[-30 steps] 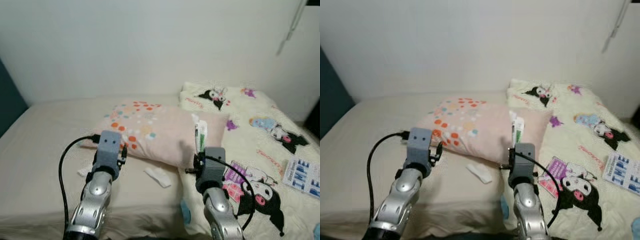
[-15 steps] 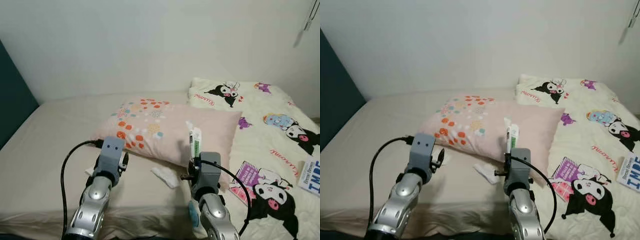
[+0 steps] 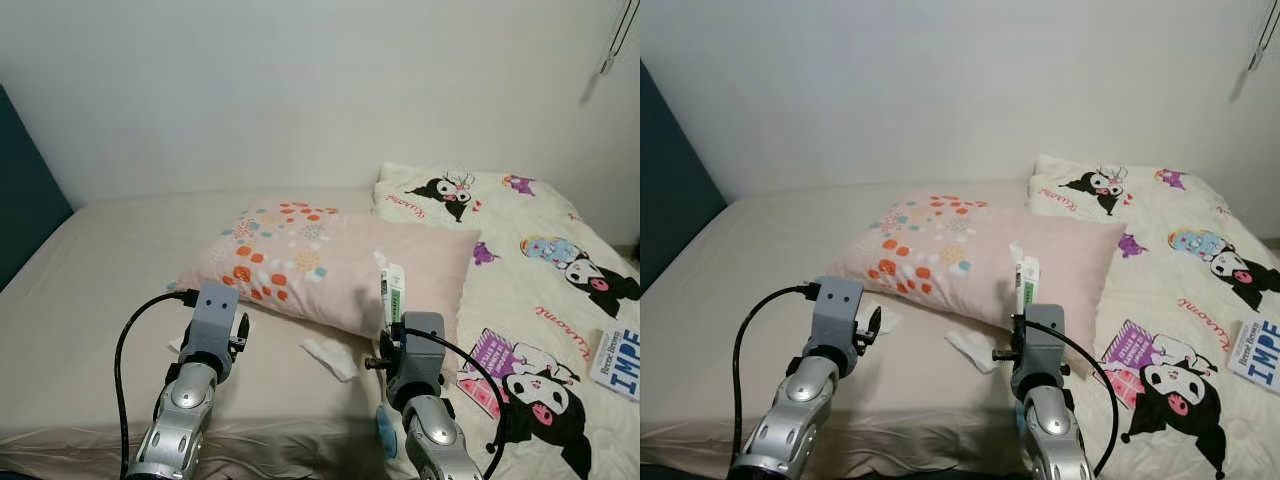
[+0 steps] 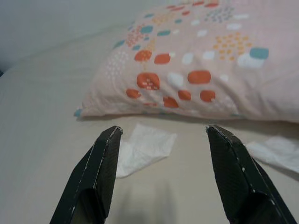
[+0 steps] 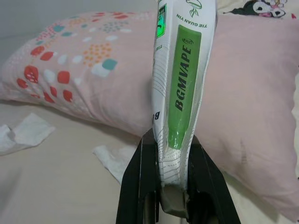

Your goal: Clean up the room

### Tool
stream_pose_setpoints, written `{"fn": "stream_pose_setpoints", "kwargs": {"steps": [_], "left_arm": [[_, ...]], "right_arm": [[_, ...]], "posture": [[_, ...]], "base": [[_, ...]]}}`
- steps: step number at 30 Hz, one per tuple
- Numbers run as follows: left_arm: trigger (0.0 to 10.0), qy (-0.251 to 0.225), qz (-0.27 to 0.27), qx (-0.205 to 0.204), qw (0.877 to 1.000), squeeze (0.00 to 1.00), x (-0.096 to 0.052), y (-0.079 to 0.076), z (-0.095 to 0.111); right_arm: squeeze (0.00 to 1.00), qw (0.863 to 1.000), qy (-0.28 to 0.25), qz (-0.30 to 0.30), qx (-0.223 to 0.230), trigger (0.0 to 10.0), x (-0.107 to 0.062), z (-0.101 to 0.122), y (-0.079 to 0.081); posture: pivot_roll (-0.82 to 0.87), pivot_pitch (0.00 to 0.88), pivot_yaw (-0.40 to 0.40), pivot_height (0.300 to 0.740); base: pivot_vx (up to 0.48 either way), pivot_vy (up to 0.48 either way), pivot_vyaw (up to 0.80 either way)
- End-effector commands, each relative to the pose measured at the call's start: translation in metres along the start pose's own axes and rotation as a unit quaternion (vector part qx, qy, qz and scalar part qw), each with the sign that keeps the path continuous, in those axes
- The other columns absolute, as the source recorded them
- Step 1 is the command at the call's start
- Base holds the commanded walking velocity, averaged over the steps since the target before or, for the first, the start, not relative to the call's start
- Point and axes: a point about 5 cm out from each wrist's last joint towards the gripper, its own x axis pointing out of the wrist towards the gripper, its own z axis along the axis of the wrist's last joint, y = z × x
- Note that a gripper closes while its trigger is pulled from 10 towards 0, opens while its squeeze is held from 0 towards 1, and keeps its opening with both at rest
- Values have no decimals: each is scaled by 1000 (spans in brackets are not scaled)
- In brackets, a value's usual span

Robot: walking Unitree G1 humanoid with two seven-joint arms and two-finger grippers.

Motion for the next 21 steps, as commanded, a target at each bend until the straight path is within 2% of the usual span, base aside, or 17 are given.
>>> {"fn": "stream_pose_setpoints", "kwargs": {"steps": [1,13,21], "left_arm": [[10000,-4,-6,2,1000,0,0,-4,-1],[10000,-11,-3,-5,1000,0,0,-6,2],[10000,-17,-5,-10,1000,0,3,-9,5]], "right_arm": [[0,1000,11,3,-2,10000,0,-4,1],[0,1000,12,3,1,10000,1,-3,-2],[0,1000,7,5,3,10000,3,-1,-1]], "posture": [[3,73,7,696],[-3,52,-3,736],[-9,34,-2,740]], "base": [[0,0,0],[0,0,0],[0,0,0]]}}
